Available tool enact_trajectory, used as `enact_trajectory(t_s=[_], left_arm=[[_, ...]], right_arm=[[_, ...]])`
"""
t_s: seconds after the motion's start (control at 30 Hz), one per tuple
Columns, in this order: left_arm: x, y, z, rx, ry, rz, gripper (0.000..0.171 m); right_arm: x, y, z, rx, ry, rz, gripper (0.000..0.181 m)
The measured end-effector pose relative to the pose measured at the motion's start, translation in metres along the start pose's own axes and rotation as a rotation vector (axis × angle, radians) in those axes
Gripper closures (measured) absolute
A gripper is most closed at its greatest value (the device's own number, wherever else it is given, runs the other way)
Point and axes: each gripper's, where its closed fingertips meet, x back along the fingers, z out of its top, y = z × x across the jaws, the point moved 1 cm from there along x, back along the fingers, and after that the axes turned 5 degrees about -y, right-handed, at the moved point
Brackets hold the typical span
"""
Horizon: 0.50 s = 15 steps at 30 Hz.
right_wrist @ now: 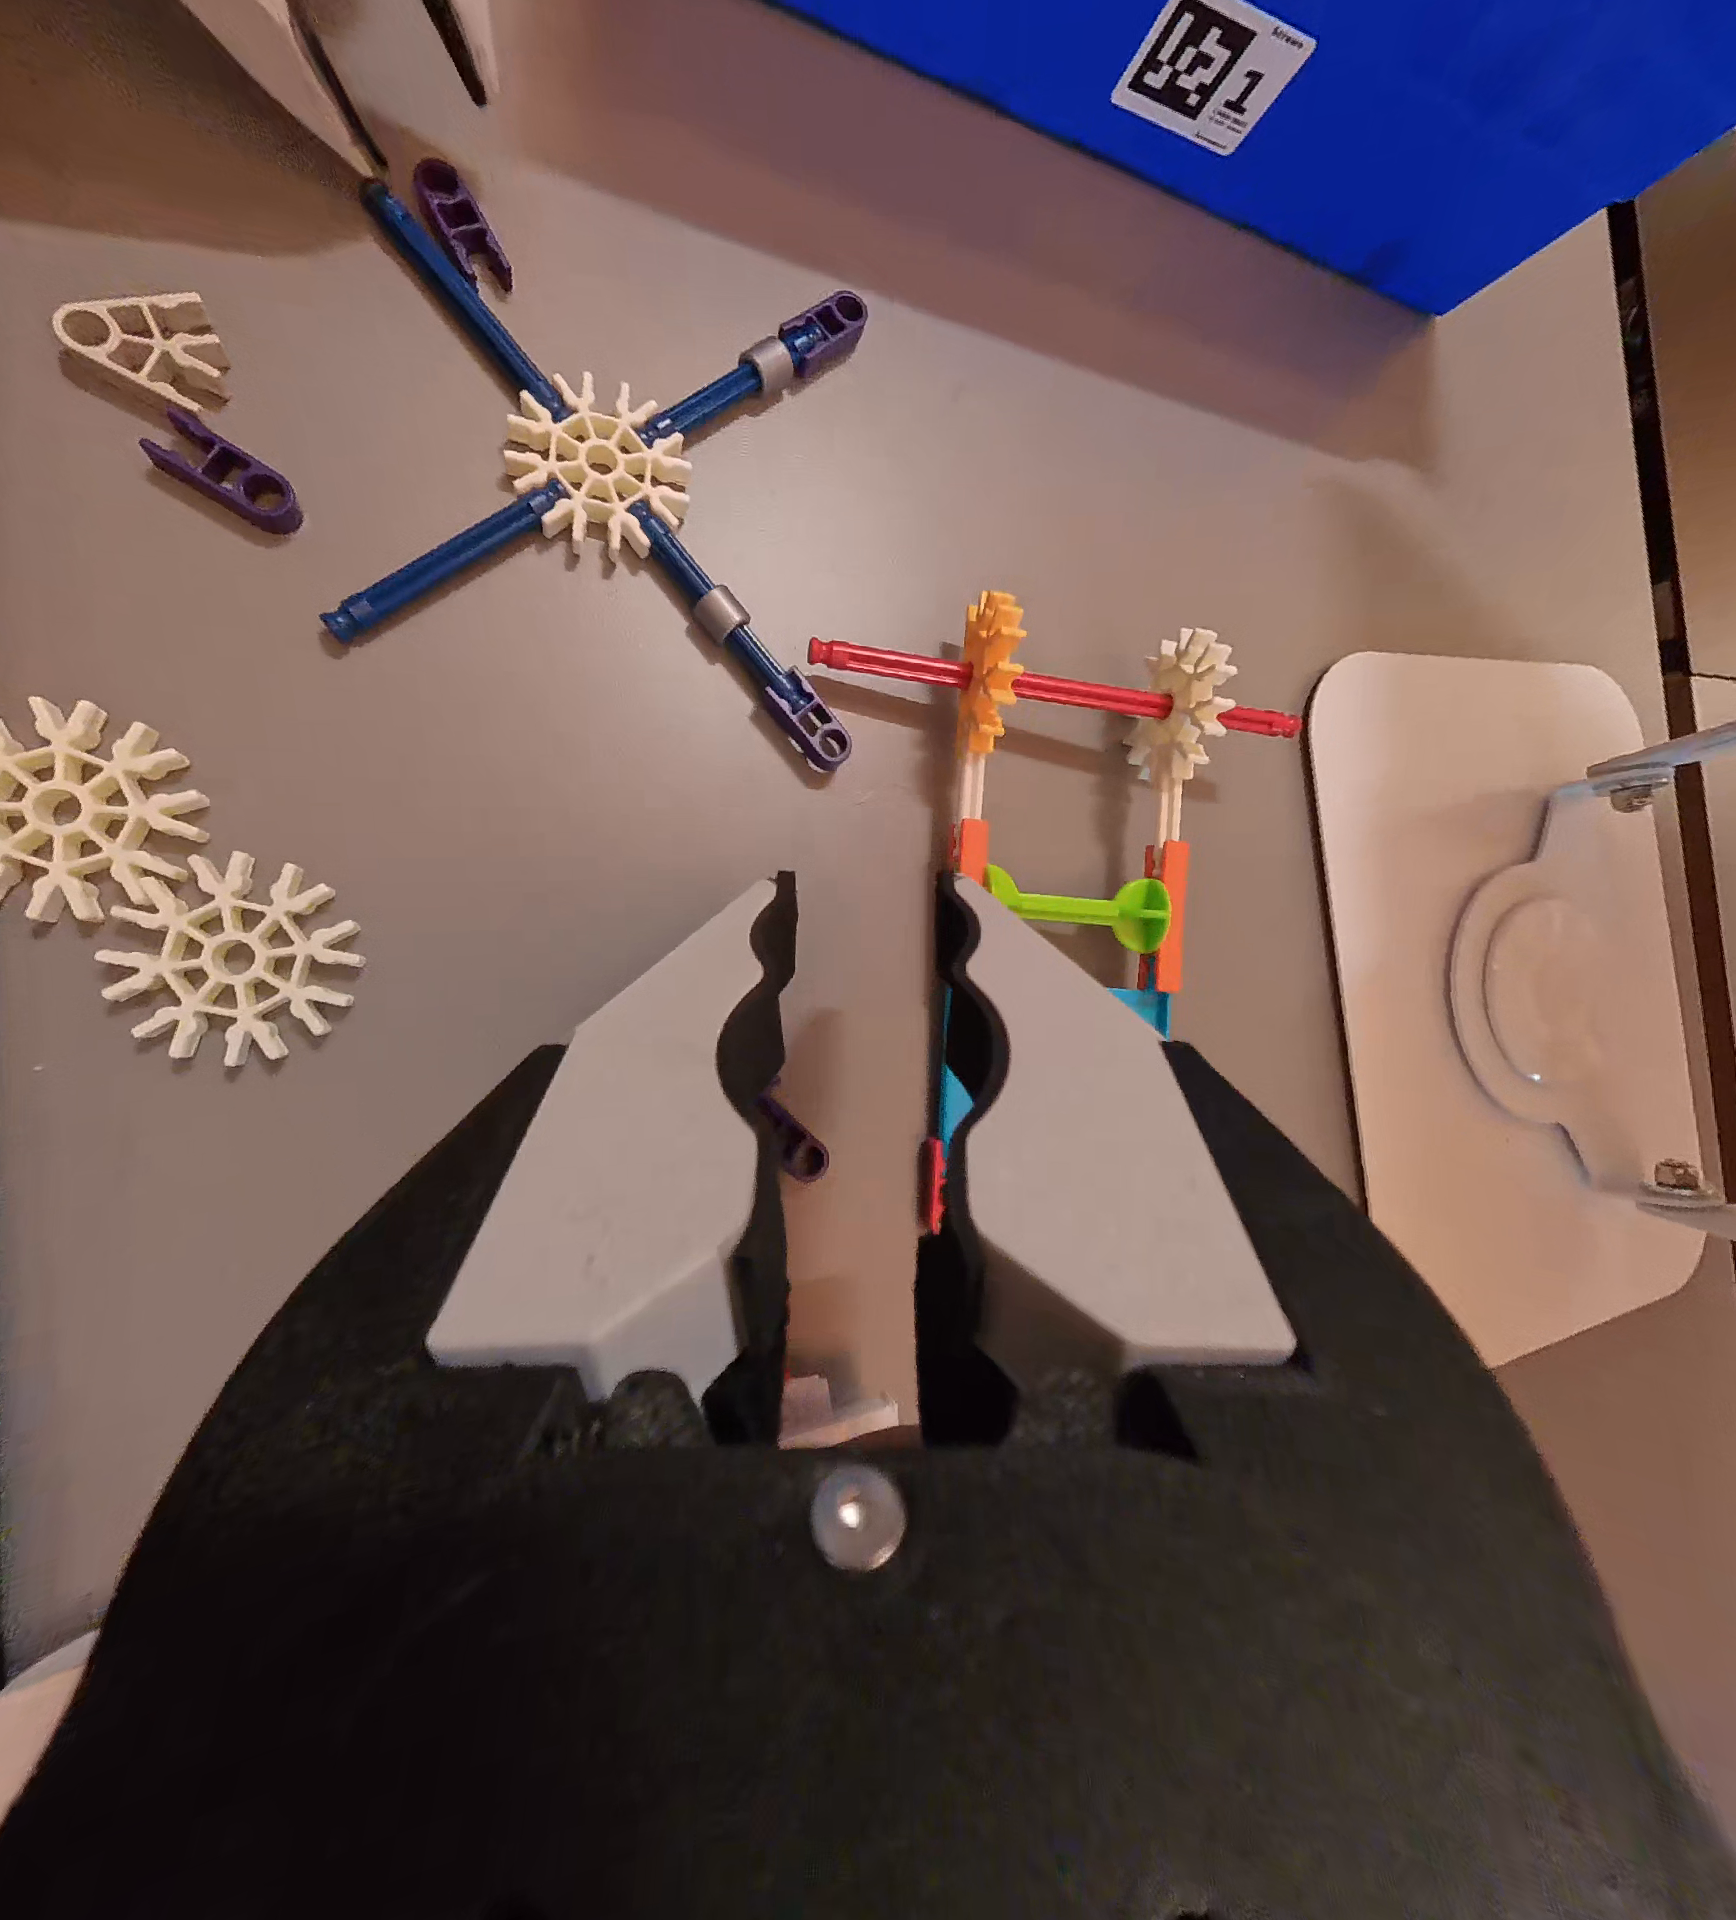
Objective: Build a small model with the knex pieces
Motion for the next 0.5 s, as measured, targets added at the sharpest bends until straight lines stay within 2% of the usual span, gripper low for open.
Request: enact_trajectory(t_s=[0.23,0.5], left_arm=[[-0.0102,0.0003,0.0040,0.035,0.034,-0.041,0.162],[-0.0039,-0.0064,0.0015,0.067,0.050,0.010,0.163]], right_arm=[[-0.0005,-0.0030,-0.0010,0.035,-0.009,-0.009,0.157],[0.0069,0.0008,-0.0002,0.008,0.023,-0.004,0.162]])
